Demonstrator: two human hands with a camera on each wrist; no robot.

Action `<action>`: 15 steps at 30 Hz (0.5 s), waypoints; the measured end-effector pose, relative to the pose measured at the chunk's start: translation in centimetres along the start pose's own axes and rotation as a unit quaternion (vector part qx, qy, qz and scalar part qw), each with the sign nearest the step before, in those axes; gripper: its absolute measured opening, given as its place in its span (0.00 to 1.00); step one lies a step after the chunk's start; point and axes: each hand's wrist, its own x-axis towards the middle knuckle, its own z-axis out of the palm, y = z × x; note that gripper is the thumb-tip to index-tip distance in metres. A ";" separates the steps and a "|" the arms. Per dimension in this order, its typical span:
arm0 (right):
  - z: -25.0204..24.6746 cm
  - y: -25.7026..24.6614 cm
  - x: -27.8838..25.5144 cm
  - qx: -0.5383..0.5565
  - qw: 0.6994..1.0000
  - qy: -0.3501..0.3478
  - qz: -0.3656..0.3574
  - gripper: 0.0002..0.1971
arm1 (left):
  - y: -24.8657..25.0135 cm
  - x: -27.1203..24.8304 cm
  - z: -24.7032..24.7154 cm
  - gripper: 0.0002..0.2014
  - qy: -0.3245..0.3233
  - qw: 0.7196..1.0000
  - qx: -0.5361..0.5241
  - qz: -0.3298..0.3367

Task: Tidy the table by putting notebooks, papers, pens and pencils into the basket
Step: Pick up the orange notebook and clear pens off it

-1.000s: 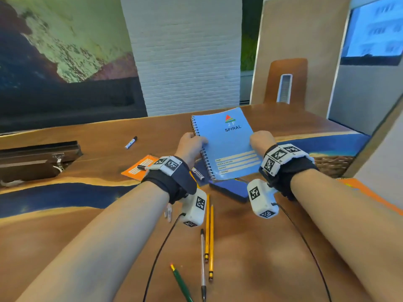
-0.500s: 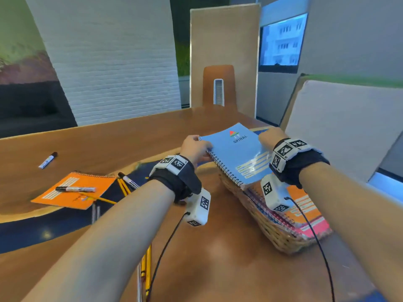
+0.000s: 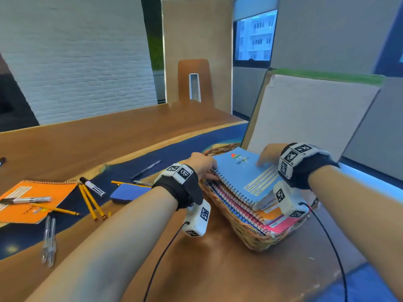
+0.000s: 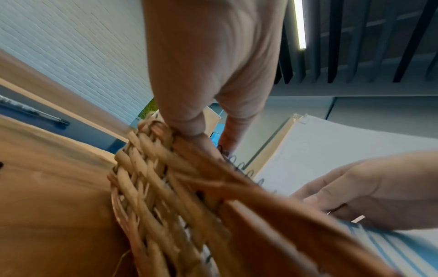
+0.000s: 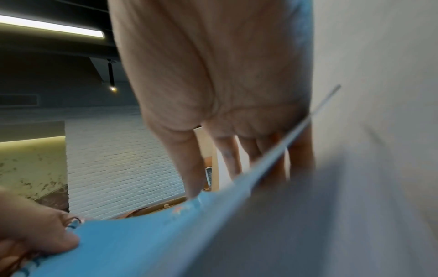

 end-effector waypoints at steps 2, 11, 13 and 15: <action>-0.1 0.5 -0.1 -0.025 0.999 -0.034 -0.009 0.23 | 0.0 0.0 0.4 0.23 -0.017 1.000 0.024 -0.004; -0.3 -1.5 -1.5 -0.088 0.985 -0.125 -0.078 0.28 | 0.5 -0.2 0.8 0.15 -0.042 0.947 0.315 0.051; 0.1 -1.8 -1.6 -0.083 0.983 -0.129 -0.100 0.27 | 0.2 -0.1 0.8 0.16 -0.034 0.917 0.388 0.086; 0.3 -2.2 -1.9 -0.095 0.978 -0.146 -0.111 0.27 | 0.0 0.0 0.9 0.14 -0.015 0.896 0.429 0.115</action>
